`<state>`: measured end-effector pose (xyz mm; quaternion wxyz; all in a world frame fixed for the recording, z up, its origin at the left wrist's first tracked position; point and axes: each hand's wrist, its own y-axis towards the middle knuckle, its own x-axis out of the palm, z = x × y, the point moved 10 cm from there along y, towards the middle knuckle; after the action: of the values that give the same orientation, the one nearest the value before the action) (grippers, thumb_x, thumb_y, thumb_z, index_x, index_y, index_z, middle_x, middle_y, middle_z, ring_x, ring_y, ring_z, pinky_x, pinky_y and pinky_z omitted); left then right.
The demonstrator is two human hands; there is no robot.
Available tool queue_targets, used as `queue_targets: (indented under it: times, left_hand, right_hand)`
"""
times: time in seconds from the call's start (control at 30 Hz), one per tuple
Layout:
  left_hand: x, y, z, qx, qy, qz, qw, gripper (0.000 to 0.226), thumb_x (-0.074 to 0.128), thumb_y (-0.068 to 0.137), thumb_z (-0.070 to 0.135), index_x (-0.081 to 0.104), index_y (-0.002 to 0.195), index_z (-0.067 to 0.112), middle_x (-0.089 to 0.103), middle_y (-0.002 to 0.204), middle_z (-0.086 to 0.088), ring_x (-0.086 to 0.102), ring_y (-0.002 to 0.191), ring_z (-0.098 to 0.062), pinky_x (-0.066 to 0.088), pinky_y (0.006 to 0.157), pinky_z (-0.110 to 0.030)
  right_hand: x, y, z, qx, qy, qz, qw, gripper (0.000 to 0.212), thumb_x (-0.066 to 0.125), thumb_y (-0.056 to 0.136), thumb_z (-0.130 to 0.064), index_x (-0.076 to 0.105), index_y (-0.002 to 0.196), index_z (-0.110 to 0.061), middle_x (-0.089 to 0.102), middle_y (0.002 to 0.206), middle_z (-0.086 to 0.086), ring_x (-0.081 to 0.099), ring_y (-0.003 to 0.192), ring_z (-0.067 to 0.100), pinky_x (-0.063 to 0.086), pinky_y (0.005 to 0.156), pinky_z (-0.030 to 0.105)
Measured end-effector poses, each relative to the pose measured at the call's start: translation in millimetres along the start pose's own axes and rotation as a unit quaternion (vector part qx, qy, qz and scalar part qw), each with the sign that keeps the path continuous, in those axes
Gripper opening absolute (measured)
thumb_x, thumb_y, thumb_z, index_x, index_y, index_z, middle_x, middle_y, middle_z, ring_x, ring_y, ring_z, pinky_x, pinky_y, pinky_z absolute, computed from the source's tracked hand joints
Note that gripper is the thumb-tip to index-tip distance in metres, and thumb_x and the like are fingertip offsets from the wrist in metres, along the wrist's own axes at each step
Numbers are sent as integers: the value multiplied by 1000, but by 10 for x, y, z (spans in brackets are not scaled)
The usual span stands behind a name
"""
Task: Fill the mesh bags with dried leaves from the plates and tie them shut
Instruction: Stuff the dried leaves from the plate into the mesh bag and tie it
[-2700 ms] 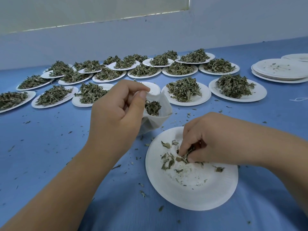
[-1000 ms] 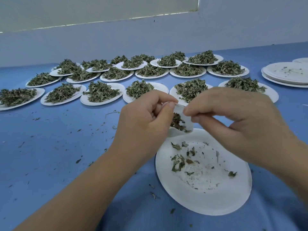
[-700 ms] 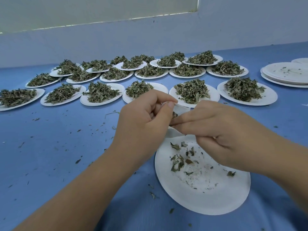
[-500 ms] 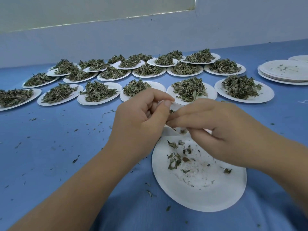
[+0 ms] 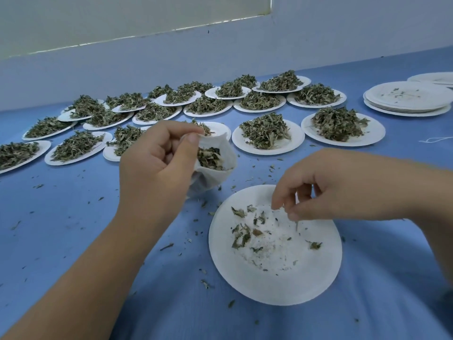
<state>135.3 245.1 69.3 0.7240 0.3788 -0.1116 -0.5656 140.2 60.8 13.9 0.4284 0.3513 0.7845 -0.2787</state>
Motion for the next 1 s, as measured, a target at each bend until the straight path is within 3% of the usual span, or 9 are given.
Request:
queue_targets:
  times: [0.13,0.23,0.37,0.5,0.67,0.8,1.0]
  left_hand:
    - [39,-14,11,11,17,-8,1000,19,55,95,15,66,91,30,45,57,6,36,45,-3,29,45,-8]
    - [63,-22,20,16,24,-15,999,21,56,95,13,66,91,30,47,58,4,37,46,-3,29,46,-7]
    - [64,-28,34,22,37,-16,999,22,56,95,11,66,91,31,51,61,-2,39,48,-3,30,47,-7]
    - [72,-33,53,28,40,-19,999,23,56,94,12,65,90,33,52,65,-4,39,50,-3,32,48,-9]
    - [67,-36,38,20,26,-16,999,18,56,93,17,66,89,32,52,64,-4,41,49,-7,33,47,-12]
    - [71,-39,36,15,25,-16,999,19,56,93,17,66,89,33,53,66,-6,46,55,-23,37,47,-20]
    - [85,-38,56,21,18,-22,999,18,56,93,16,66,90,30,51,64,-5,43,54,-20,37,48,-15]
  right_hand:
    - [47,-53,77,14,-7,-45,999,30,75,74,-41,60,96,-56,59,93,-34,57,75,-8,45,63,13]
    - [121,-100,125,31,-4,-87,996,37,78,69,-46,57,97,-57,54,92,-40,54,72,-13,41,61,7]
    - [124,-116,176,57,-24,-72,995,50,81,61,-53,50,101,-56,46,96,-42,51,75,-15,41,59,15]
    - [164,-130,213,78,-30,-74,994,58,82,57,-55,46,103,-58,41,95,-43,49,75,-16,55,66,29]
    - [174,-69,192,54,-75,-53,994,42,78,64,-53,53,97,-50,41,98,-38,47,84,-12,42,64,18]
    - [123,-29,211,54,-103,-20,993,24,75,70,-48,59,87,-45,50,90,-31,50,79,-9,39,58,15]
    - [84,26,198,52,-109,10,993,6,73,76,-38,66,77,-37,55,79,-37,55,70,-6,42,56,14]
